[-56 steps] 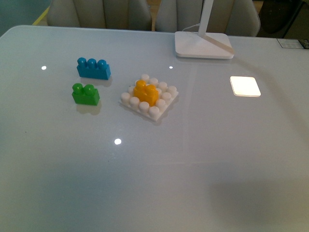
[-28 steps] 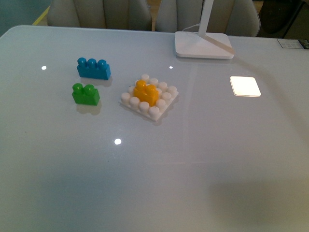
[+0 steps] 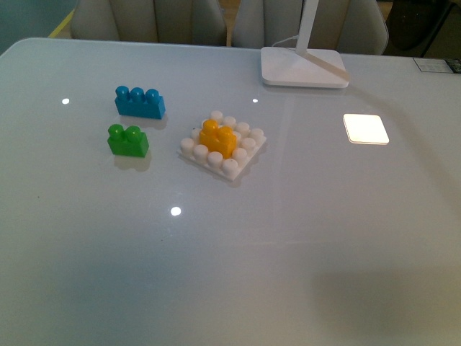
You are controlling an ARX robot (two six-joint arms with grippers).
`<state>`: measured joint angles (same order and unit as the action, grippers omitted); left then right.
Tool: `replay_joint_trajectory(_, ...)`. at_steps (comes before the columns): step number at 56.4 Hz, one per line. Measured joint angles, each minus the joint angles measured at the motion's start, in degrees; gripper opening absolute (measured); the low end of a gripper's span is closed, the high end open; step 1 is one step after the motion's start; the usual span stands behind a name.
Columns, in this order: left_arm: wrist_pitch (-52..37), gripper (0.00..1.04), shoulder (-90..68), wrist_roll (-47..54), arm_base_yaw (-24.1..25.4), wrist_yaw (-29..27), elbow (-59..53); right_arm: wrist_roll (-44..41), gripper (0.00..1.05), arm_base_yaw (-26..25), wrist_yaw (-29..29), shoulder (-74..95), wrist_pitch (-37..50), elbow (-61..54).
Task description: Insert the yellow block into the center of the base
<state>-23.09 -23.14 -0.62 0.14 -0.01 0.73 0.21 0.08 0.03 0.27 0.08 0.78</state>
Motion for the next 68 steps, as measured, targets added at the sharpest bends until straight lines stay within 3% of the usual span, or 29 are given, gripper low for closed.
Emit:
replay_joint_trajectory(35,12.87,0.03,12.96,0.00,0.00,0.00,-0.02,0.00,0.96,0.00,0.00,0.00,0.00,0.00)
replay_joint_trajectory(42,22.38,0.03,21.11,0.00,0.00,0.02,0.00,0.00,0.96,0.00,0.00,0.00,0.00,0.00)
replay_joint_trajectory(68,22.99,0.03,22.77,0.00,0.00,0.00,0.00,0.00,0.96,0.00,0.00,0.00,0.00,0.00)
